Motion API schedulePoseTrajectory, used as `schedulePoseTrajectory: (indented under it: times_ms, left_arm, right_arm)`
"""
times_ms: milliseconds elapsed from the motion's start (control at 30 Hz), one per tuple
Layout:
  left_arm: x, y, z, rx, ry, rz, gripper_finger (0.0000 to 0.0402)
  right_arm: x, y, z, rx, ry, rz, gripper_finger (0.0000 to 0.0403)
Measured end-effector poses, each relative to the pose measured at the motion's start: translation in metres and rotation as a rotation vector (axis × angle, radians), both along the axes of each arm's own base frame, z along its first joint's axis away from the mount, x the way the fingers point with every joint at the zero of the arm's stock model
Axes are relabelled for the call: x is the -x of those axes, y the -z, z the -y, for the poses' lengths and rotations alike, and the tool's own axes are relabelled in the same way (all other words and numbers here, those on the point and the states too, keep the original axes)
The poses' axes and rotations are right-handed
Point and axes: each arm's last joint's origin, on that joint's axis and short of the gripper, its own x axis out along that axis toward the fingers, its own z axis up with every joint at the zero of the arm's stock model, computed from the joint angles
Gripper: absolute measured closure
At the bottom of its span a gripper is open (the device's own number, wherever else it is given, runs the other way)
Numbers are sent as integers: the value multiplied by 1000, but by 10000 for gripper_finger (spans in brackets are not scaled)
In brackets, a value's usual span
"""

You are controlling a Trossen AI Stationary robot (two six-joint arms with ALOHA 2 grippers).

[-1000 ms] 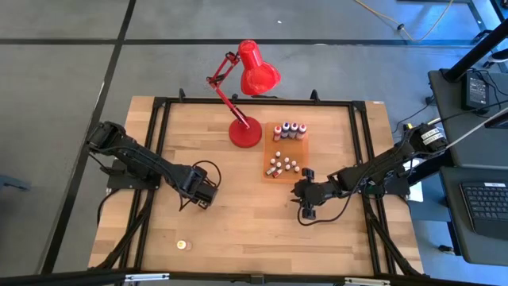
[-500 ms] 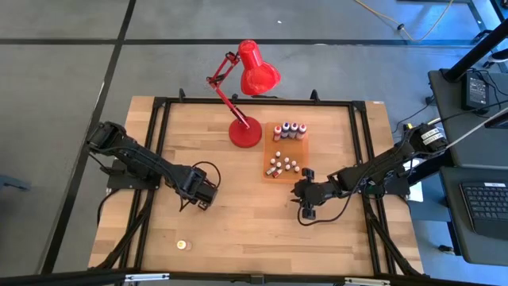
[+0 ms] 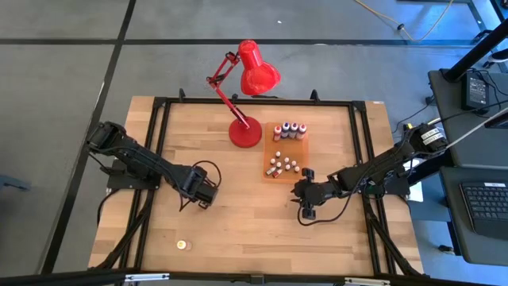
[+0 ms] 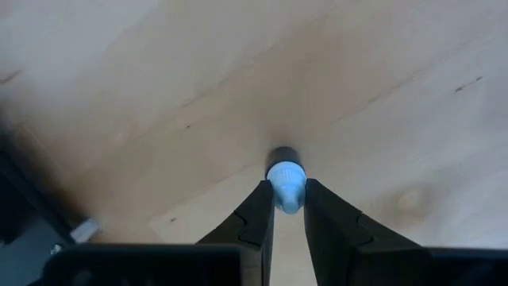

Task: Pick & Place food coloring
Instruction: Put the small brown food coloring bottle into the orange bin

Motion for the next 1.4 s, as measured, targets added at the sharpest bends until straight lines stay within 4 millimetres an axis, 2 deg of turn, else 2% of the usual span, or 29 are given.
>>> schedulePoseTrajectory:
  times_ms: [100, 233, 433, 500, 733, 967, 1200, 1400]
  left_arm:
    - [-8, -7, 0, -24, 18, 52, 352]
    - [-30, -24, -2, -63, 89, 220, 351]
    - [-86, -57, -13, -101, 228, 680, 352]
    - [-103, -66, -18, -113, 301, 761, 353]
    - [-160, -81, -45, -180, 465, 678, 353]
    - [-205, -89, -78, -216, 558, 576, 353]
    - [-220, -61, -113, -191, 511, 460, 353]
    - [-222, -42, -126, -114, 518, 418, 351]
  right_arm:
    - [0, 0, 0, 0, 0, 0, 248]
    - [0, 0, 0, 21, -24, 1, 248]
    - [0, 0, 0, 34, -46, -2, 248]
    - [0, 0, 0, 39, -51, -1, 248]
    - [0, 0, 0, 65, -82, 0, 248]
    - [0, 0, 0, 61, -78, -7, 248]
    - [2, 2, 1, 33, -38, -28, 248]
    - [3, 2, 1, 31, -45, -42, 248]
